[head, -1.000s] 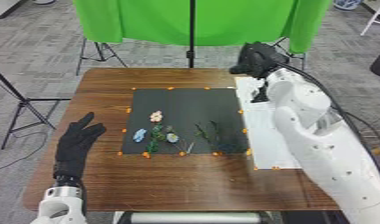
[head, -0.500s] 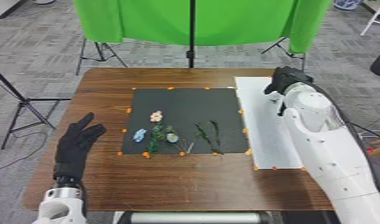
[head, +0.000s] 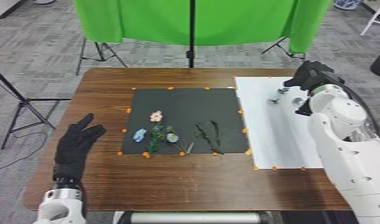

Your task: Arrange flowers

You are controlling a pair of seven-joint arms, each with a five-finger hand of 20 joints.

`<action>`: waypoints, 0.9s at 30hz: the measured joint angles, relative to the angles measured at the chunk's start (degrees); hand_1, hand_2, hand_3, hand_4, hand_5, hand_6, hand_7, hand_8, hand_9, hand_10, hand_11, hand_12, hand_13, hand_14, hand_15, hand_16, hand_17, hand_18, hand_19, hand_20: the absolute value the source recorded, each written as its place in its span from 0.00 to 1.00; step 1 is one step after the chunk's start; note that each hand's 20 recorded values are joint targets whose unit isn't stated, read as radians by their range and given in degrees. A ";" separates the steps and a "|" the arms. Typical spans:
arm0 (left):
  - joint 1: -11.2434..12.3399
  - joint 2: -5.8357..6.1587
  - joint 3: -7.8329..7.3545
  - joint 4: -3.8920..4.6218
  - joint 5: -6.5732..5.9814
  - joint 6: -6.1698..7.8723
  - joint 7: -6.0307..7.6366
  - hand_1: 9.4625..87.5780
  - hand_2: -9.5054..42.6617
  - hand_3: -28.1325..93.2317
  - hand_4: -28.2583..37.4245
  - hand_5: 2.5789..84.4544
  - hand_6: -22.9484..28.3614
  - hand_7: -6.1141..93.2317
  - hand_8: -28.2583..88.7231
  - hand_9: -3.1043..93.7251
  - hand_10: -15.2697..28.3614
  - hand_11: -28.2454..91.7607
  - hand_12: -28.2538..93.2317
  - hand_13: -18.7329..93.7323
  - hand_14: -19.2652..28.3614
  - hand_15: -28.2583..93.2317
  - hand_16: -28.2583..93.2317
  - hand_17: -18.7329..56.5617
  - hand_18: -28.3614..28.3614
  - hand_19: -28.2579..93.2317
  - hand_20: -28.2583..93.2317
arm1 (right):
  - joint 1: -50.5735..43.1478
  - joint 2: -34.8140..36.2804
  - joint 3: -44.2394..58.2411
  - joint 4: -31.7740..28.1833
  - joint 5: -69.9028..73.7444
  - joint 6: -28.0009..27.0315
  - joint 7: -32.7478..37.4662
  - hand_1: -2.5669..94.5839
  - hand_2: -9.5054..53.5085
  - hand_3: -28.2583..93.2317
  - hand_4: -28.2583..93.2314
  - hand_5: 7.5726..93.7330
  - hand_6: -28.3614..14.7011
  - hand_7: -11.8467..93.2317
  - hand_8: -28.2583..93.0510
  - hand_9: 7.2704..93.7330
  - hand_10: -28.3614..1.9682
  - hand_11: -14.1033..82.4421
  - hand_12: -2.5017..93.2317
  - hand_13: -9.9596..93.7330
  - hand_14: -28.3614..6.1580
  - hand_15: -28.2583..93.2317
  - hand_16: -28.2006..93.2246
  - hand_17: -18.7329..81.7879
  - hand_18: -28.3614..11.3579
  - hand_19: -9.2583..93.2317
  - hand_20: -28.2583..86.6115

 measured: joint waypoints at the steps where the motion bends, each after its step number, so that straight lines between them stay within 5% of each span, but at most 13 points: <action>1: -0.01 0.00 0.00 0.00 0.01 -0.01 0.00 0.10 0.23 0.77 0.00 0.49 0.52 0.15 0.21 0.52 0.66 0.41 0.37 0.50 0.75 0.40 0.29 0.32 0.75 0.32 0.45 | 0.14 0.02 -0.35 0.30 -0.19 0.13 -0.23 0.38 0.00 0.73 0.12 0.65 0.72 0.25 0.17 0.81 0.50 0.37 0.27 0.93 0.69 0.72 0.50 0.77 0.40 1.00 0.72; 20: -0.05 -0.15 0.05 0.02 0.04 -0.01 0.00 0.10 0.23 0.77 0.00 0.49 0.52 0.15 0.21 0.52 0.67 0.41 0.37 0.50 0.75 0.40 0.29 0.32 0.75 0.32 0.44 | 2.26 -3.70 -3.38 6.88 -6.43 -4.71 -5.92 0.44 0.00 0.73 0.11 0.63 0.75 0.25 0.16 0.80 0.55 0.31 0.22 0.96 0.74 0.69 0.50 0.79 0.43 1.00 0.70; 27: -0.06 -0.16 0.03 0.03 0.04 -0.04 -0.13 0.10 0.22 0.77 0.00 0.49 0.52 0.15 0.21 0.52 0.67 0.41 0.37 0.50 0.75 0.40 0.29 0.32 0.75 0.32 0.44 | 1.21 -4.99 -4.81 8.64 -9.68 -3.37 -9.41 0.63 0.00 0.64 0.11 0.73 0.72 0.29 0.28 0.88 0.64 0.25 0.33 0.98 0.78 0.70 0.50 0.81 0.46 1.00 0.71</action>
